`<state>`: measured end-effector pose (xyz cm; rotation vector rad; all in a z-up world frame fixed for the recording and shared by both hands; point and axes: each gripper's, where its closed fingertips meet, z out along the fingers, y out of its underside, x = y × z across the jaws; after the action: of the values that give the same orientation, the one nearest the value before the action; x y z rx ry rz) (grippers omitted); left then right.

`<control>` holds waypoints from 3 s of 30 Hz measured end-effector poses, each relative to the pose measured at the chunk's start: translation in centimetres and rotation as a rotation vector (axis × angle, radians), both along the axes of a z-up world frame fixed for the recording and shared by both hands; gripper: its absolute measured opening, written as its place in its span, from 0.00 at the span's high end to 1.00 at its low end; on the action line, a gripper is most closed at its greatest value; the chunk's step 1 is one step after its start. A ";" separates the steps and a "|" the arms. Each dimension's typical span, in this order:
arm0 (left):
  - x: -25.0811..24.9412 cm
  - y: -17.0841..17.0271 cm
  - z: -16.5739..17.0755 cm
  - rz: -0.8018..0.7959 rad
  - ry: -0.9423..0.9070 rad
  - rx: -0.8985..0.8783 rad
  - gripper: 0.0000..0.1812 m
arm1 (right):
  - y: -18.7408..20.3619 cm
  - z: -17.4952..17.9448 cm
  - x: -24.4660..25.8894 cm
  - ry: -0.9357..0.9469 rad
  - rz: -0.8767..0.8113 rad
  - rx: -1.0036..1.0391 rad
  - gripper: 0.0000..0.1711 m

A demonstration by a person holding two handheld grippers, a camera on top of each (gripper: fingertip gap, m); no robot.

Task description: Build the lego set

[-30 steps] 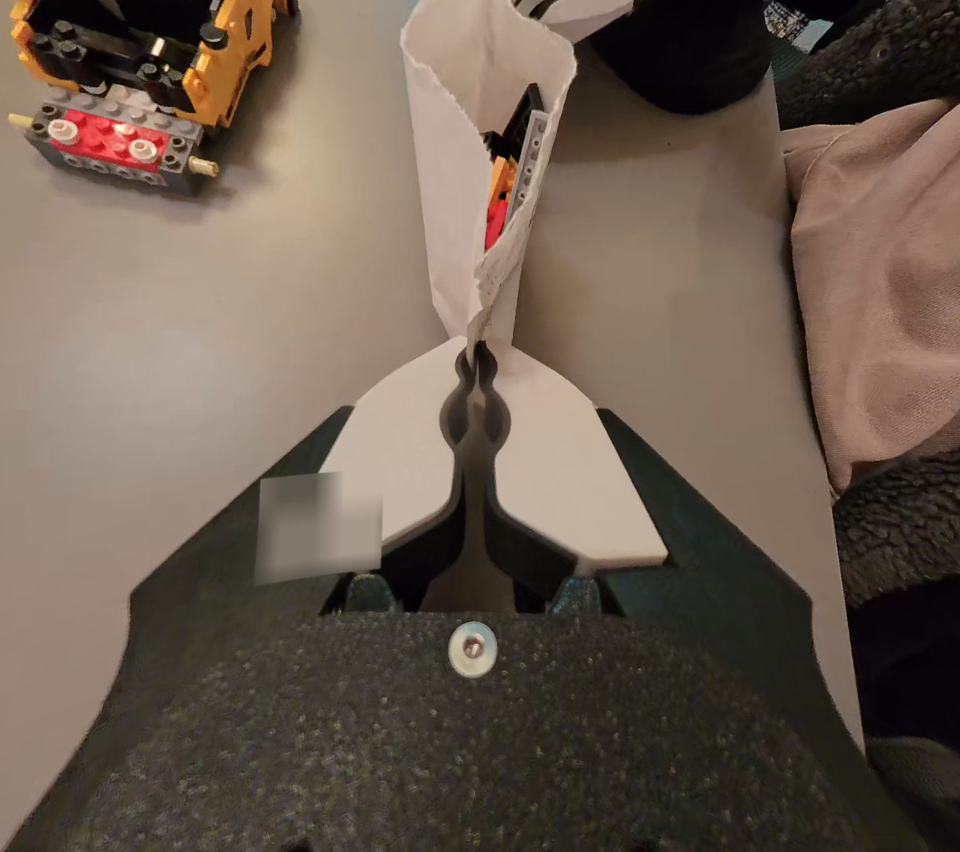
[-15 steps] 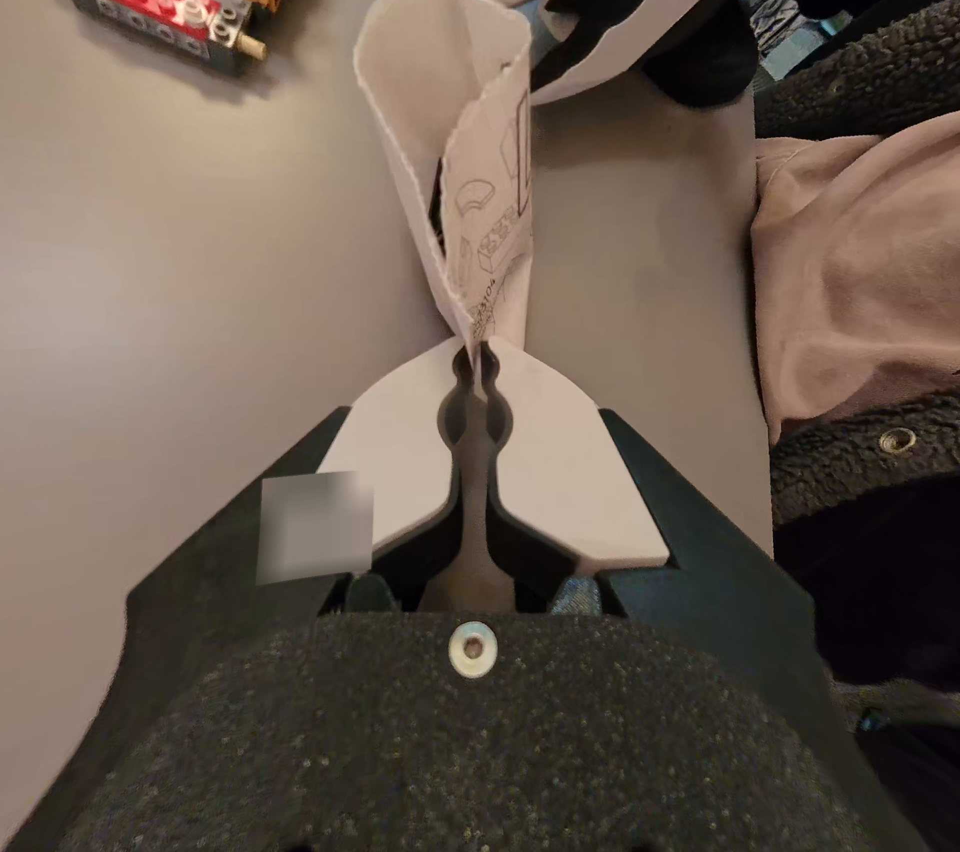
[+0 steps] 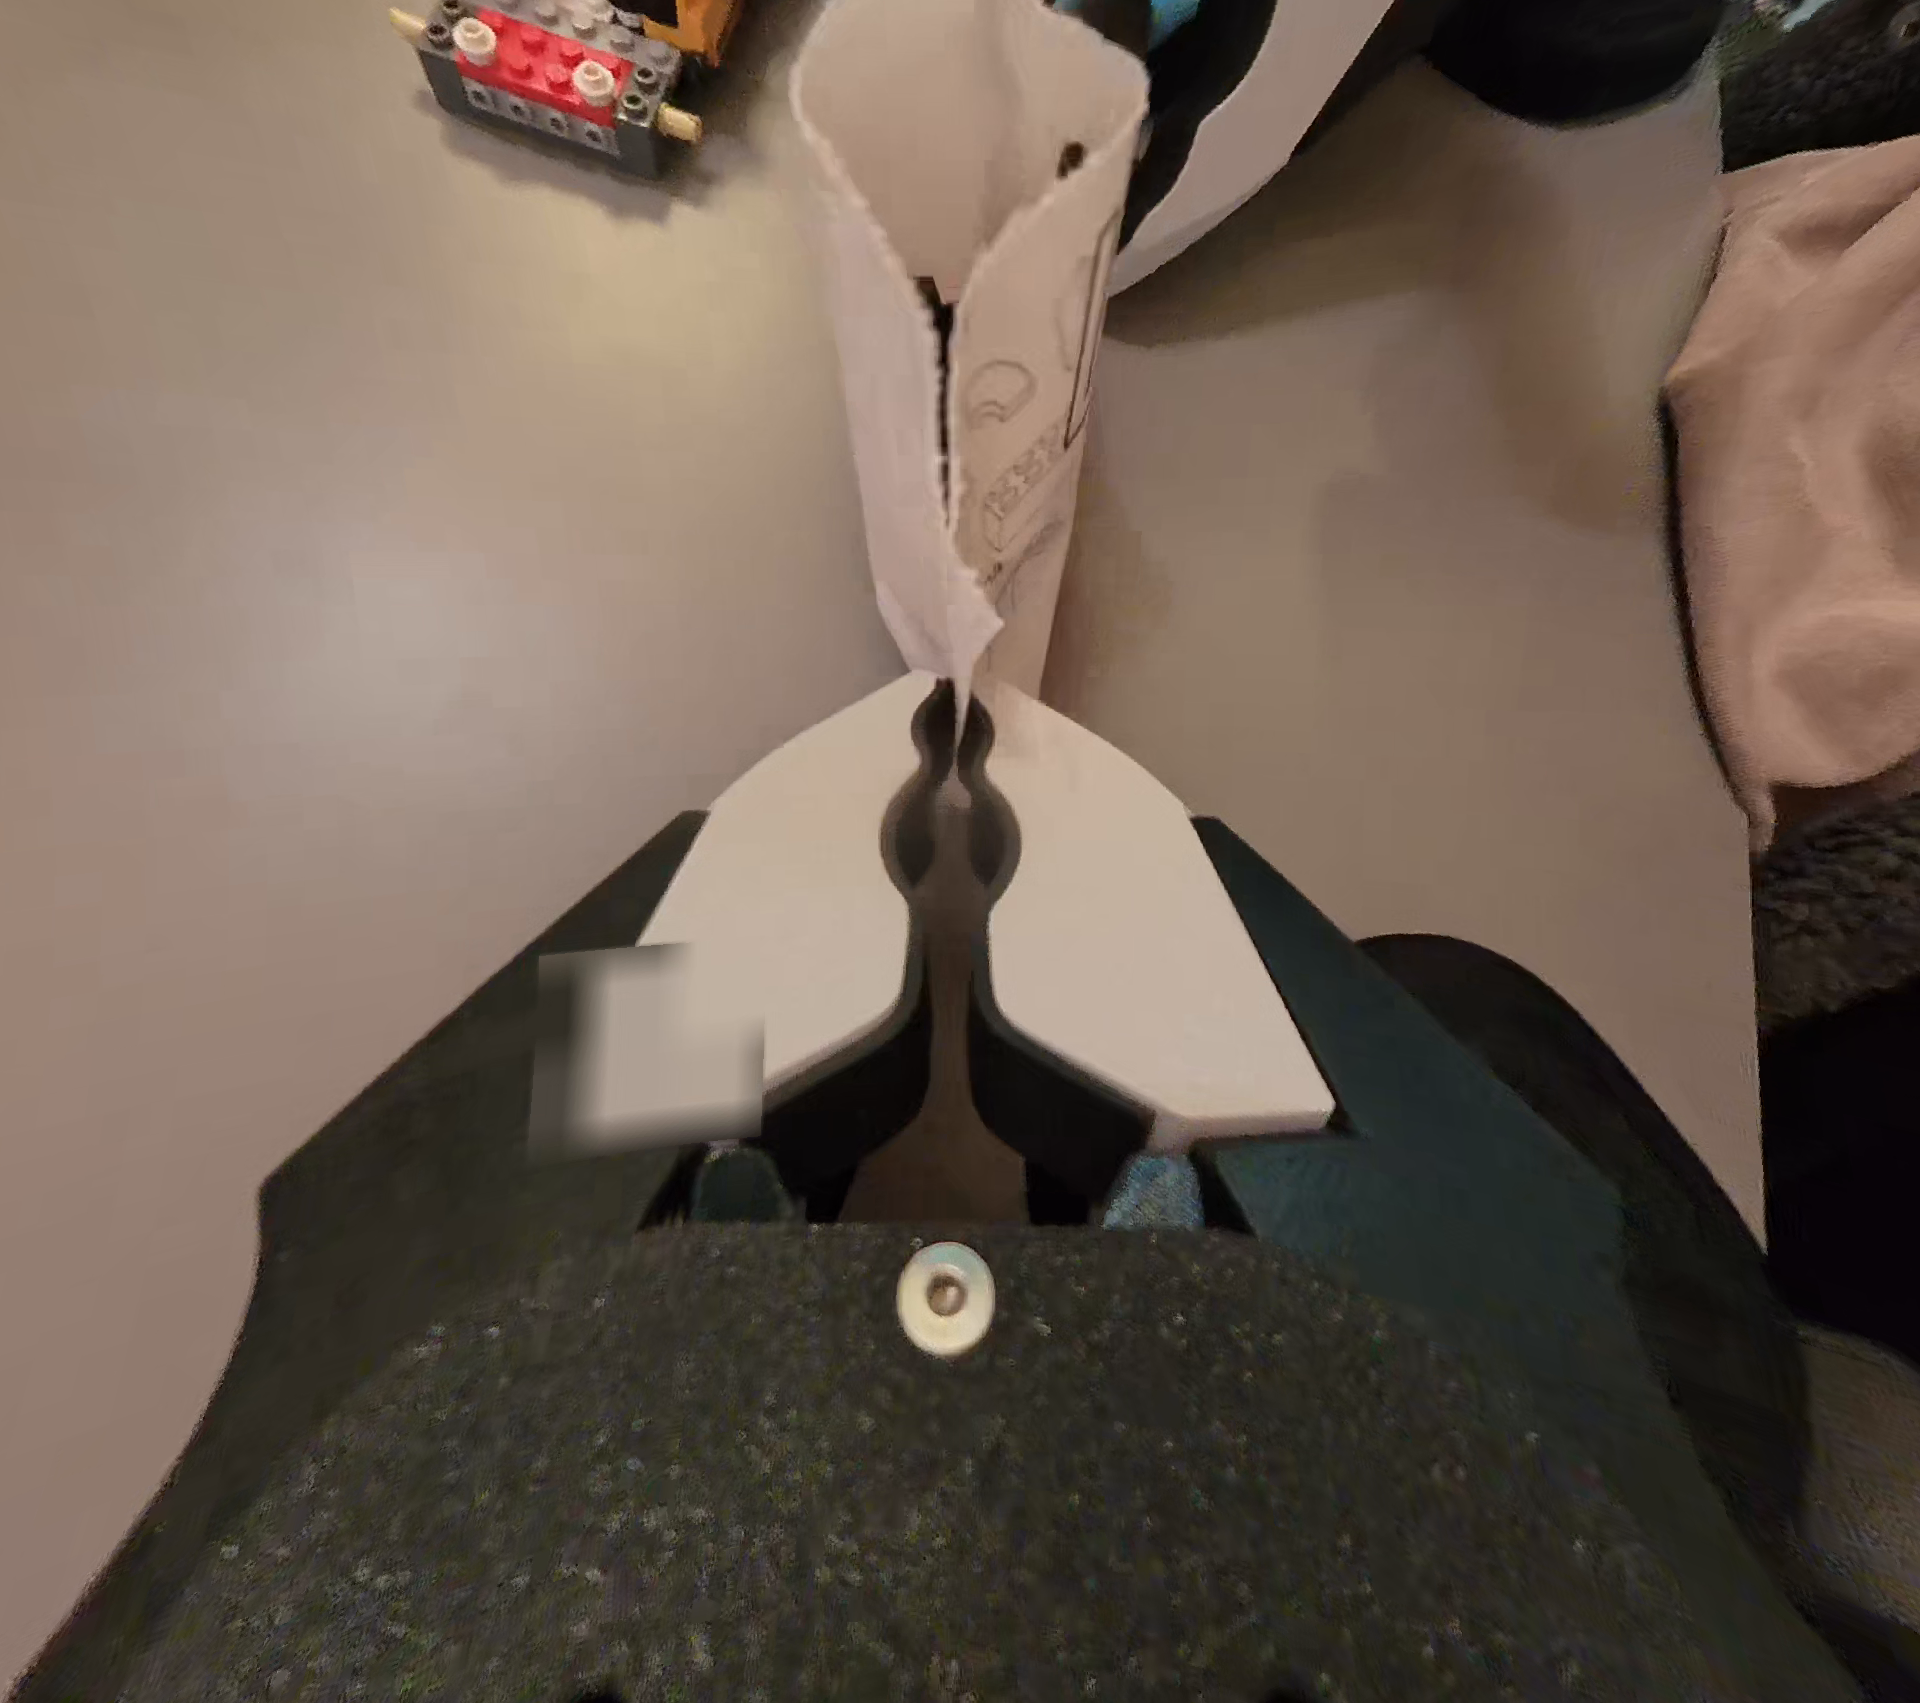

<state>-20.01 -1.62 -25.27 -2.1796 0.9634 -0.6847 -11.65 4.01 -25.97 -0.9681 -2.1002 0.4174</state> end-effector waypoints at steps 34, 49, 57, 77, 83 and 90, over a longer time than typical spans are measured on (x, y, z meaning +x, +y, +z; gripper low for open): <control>-15.4 -15.4 11.5 0.678 -0.264 0.263 1.00 | -3.2 5.4 -1.9 0.158 -0.009 -0.179 0.79; -16.2 -14.7 11.7 0.760 -0.060 0.248 1.00 | 0.8 5.6 3.3 0.221 -0.173 -0.206 0.80; -18.4 -17.0 14.2 0.846 0.031 0.262 1.00 | 1.2 5.9 3.7 0.256 -0.180 -0.232 0.80; -28.3 -17.0 5.0 1.133 0.119 0.104 0.91 | 1.5 6.0 4.8 0.272 -0.199 -0.220 0.80; -27.2 -18.5 8.8 1.090 0.073 0.175 0.80 | 1.5 5.8 4.8 0.269 -0.203 -0.223 0.80; -20.7 -22.7 7.4 0.790 0.114 0.030 0.78 | 1.9 6.1 5.0 0.277 -0.211 -0.213 0.80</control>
<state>-40.73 -24.29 -17.84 -2.3286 0.1033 -0.1623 -6.67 5.91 -19.91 -1.1697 -1.7103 0.6360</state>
